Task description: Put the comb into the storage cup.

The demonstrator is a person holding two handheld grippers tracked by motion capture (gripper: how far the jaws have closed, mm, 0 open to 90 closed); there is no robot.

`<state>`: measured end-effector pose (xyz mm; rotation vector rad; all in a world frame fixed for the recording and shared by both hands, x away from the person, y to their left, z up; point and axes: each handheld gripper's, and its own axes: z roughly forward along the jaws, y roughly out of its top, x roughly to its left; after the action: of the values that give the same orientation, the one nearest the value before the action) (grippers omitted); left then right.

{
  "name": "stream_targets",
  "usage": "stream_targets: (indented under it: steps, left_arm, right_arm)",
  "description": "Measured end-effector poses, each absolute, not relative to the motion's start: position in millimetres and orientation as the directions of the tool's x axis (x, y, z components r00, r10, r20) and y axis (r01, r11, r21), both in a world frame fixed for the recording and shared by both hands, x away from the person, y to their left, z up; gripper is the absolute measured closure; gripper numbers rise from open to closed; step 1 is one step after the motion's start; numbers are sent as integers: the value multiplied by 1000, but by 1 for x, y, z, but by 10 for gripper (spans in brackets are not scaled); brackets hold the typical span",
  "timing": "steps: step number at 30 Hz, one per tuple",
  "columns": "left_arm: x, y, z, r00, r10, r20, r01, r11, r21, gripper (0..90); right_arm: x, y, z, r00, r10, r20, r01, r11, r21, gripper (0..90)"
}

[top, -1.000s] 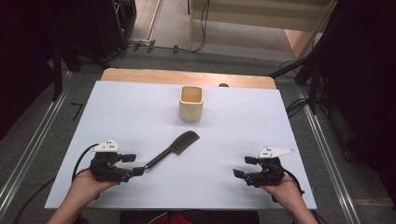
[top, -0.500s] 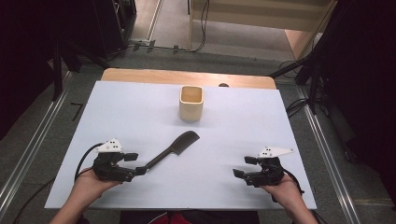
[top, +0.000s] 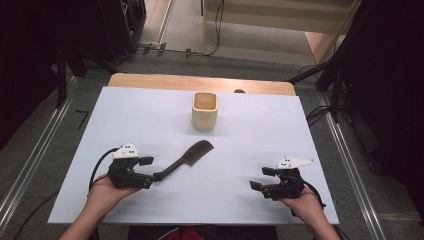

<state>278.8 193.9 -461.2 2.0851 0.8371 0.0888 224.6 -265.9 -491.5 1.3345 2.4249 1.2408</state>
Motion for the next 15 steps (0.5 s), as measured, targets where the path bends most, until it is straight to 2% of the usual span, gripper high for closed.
stream_targets:
  steps: [15]
  left_arm:
    - [290, 174, -458, 770, 602, -213, 525, -407, 747, 251]
  right_arm:
    - [224, -265, -491, -609, 746, 269, 657, 284, 699, 217]
